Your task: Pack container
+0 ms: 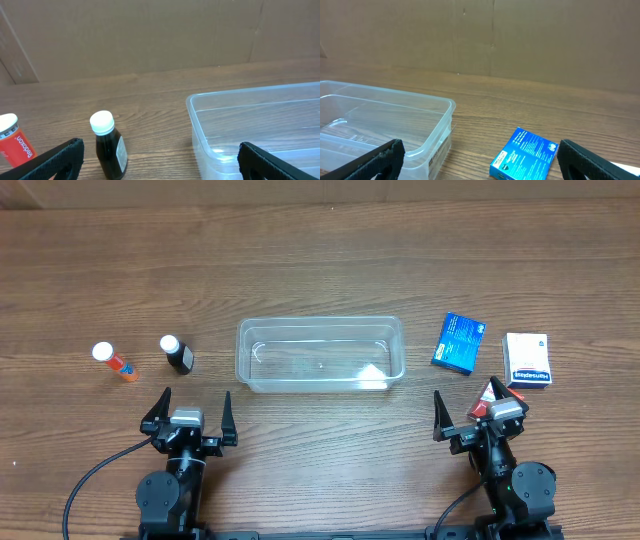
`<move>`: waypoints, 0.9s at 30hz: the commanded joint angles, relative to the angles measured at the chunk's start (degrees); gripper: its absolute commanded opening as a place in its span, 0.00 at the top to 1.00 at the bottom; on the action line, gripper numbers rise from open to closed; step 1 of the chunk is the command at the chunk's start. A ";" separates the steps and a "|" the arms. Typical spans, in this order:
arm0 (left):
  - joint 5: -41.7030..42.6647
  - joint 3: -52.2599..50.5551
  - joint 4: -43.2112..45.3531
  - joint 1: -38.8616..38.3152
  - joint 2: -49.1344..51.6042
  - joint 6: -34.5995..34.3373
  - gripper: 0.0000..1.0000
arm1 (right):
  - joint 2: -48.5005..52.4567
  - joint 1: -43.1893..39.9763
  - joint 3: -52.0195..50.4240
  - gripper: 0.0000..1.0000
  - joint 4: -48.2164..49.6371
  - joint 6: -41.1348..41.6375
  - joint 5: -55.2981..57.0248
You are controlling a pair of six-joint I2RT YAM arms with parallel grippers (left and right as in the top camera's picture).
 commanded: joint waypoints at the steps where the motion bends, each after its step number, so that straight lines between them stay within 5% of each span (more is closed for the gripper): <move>1: 0.66 -0.28 0.07 0.35 -0.13 1.53 0.00 | -0.52 0.15 -0.09 0.00 0.26 -0.02 -0.07; 27: -1.38 -0.28 -0.15 0.37 -0.13 1.57 0.00 | -0.52 0.15 -0.09 0.00 0.26 0.00 -0.09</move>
